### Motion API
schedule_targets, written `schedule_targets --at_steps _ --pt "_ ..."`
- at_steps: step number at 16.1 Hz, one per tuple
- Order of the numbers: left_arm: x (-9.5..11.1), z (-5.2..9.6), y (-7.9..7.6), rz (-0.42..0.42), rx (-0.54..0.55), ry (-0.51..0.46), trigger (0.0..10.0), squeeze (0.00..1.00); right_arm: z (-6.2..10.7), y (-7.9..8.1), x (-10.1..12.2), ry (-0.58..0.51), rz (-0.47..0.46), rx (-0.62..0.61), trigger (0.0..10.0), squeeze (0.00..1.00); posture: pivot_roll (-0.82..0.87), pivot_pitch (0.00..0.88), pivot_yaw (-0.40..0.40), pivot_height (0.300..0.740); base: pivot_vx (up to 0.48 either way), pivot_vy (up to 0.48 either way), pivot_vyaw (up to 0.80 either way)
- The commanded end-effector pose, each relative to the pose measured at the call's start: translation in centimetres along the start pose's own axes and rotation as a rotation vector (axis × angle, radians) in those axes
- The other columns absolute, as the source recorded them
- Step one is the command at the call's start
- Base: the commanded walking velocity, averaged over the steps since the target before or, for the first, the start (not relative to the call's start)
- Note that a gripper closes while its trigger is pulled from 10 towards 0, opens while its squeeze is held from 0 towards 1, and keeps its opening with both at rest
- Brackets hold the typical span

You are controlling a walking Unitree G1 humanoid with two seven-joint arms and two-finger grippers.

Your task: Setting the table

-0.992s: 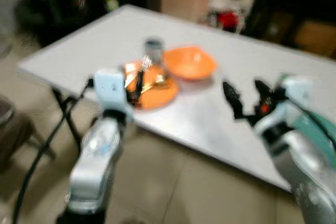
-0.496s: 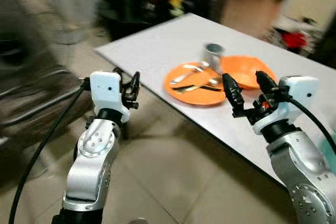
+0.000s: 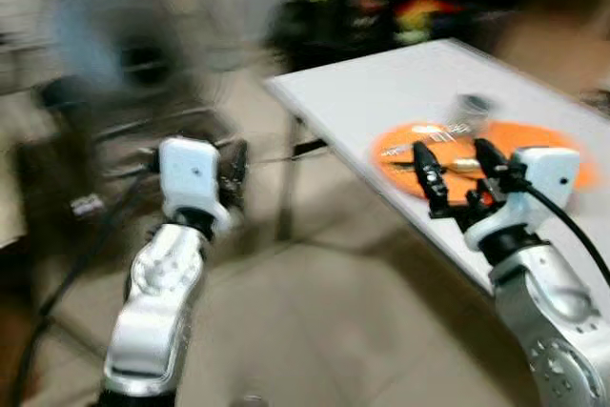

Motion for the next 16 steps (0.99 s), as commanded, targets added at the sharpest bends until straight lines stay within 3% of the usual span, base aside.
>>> schedule_targets --at_steps 1,2,5,6,8,11,14,16 --pt "0.2 -0.1 -0.3 0.024 -0.041 0.017 10.0 0.0 0.2 -0.3 -0.4 0.024 0.02 -0.009 10.0 1.0 -0.01 0.0 -0.051 0.74 0.0 0.0 0.8" --pt "0.3 0.0 -0.4 0.067 -0.044 0.013 10.0 0.0 0.4 -0.6 -1.0 0.047 0.039 -0.009 10.0 1.0 -0.01 0.0 -0.05 0.74 0.0 0.0 0.8" --pt "0.2 -0.1 0.1 0.041 0.027 -0.004 10.0 0.0 0.5 -0.4 -1.3 0.058 0.039 -0.009 10.0 1.0 -0.02 0.0 -0.049 0.74 0.0 0.0 0.8" --pt "-0.3 0.1 0.6 0.008 0.095 0.05 10.0 0.0 0.7 -0.2 -1.5 0.073 0.035 -0.004 10.0 1.0 -0.02 0.0 -0.047 0.74 0.0 0.0 0.8" --pt "-0.7 0.2 0.0 0.07 0.009 0.123 10.0 0.0 0.9 0.0 -1.6 0.079 0.028 0.002 10.0 1.0 -0.01 0.0 -0.052 0.74 0.0 0.0 0.8" --pt "-0.5 0.5 0.8 0.066 0.033 0.082 10.0 0.0 1.0 0.0 -2.6 0.102 0.007 -0.022 10.0 1.0 0.01 0.0 -0.021 0.74 0.0 0.0 0.8" --pt "0.7 0.6 0.7 0.056 0.017 -0.023 10.0 0.0 1.5 0.0 -3.4 0.12 -0.014 -0.049 10.0 1.0 0.02 0.0 -0.005 0.74 0.0 0.0 0.8" --pt "0.9 0.5 0.7 -0.001 0.044 -0.047 10.0 0.0 1.6 -0.2 -3.7 0.117 -0.026 -0.063 10.0 1.0 0.02 0.0 -0.006 0.74 0.0 0.0 0.8"
Point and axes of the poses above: a point about 5 cm out from each wrist's last joint towards the gripper, its own z axis pointing back from the gripper into the wrist, its own x axis along the axis of the wrist's last joint, y = z × x, the point moved 2 cm from there along -z, pointing out of the wrist towards the gripper, and after that the axes turned 3 degrees about -z, right-handed, at the moved point
